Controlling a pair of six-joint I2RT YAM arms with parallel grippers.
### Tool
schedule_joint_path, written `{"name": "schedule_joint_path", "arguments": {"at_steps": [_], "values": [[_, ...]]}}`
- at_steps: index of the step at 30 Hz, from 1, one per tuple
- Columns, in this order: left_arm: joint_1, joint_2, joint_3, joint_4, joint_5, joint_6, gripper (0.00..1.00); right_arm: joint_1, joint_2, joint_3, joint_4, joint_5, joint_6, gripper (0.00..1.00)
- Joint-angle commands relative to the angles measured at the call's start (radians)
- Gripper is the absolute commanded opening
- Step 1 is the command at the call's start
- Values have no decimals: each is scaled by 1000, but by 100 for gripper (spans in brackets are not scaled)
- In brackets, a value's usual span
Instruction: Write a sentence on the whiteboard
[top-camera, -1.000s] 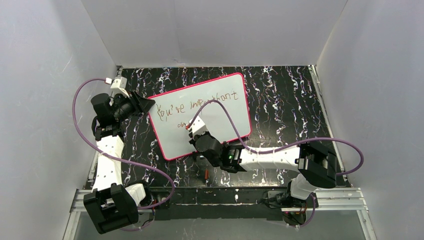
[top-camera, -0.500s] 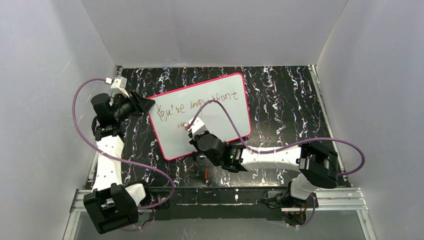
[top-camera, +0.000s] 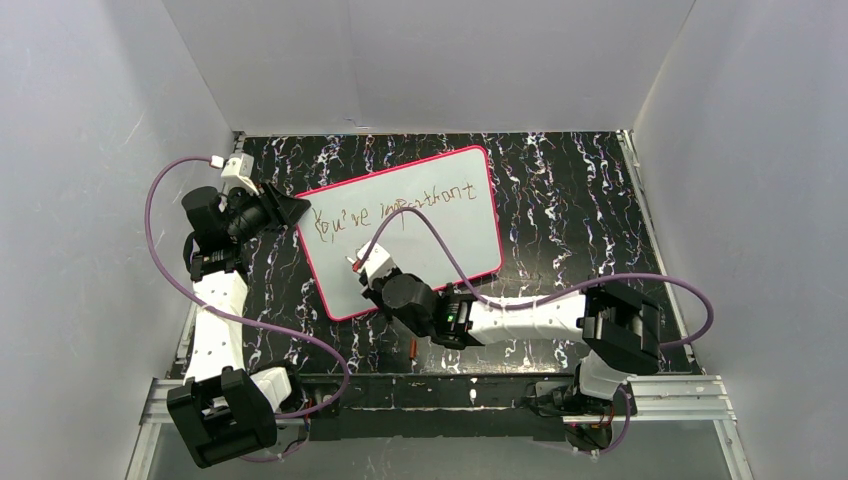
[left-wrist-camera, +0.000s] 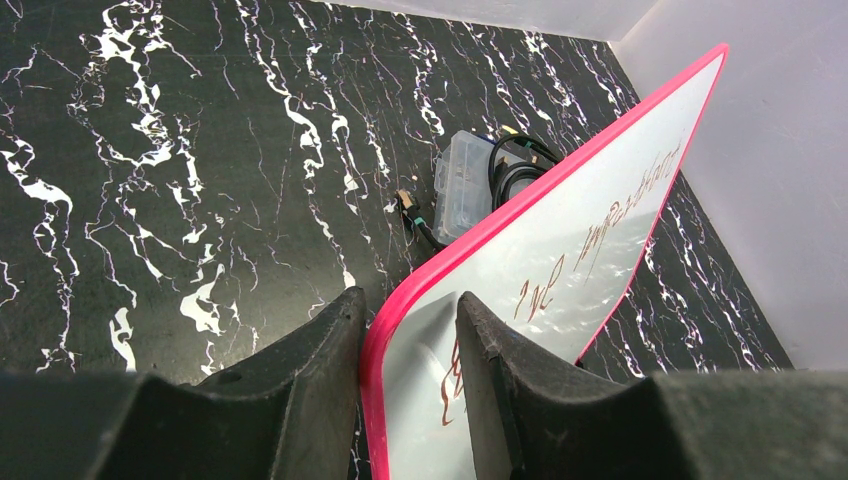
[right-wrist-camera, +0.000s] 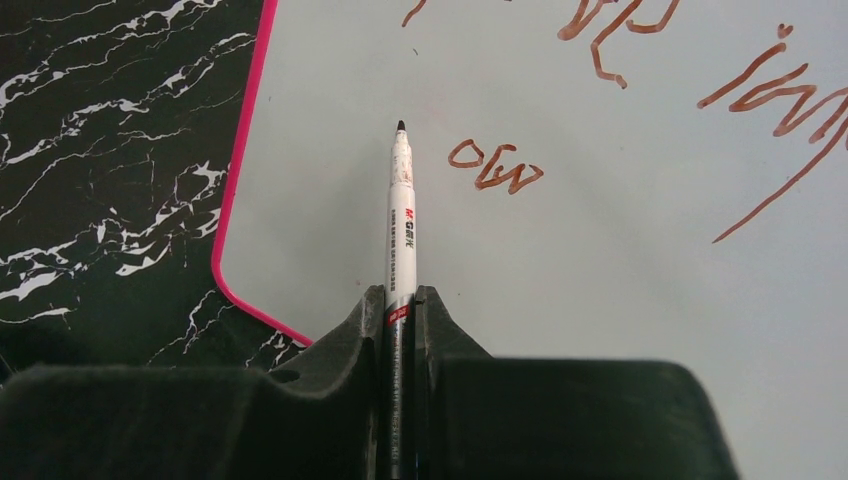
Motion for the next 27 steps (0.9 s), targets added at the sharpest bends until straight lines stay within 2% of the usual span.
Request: {"name": "schedule_joint_path", "arguments": {"at_steps": [1,13,27], "values": [[-5,-29,-2,8,30,0,37,-1,23,73,39,32,-16,1],[-5,-30,-2,8,31,0,37,-1,80,125,-42,86,8,1],[-4,-31,-2,8,31,-2,37,1,57,63,-83,15,59,1]]}}
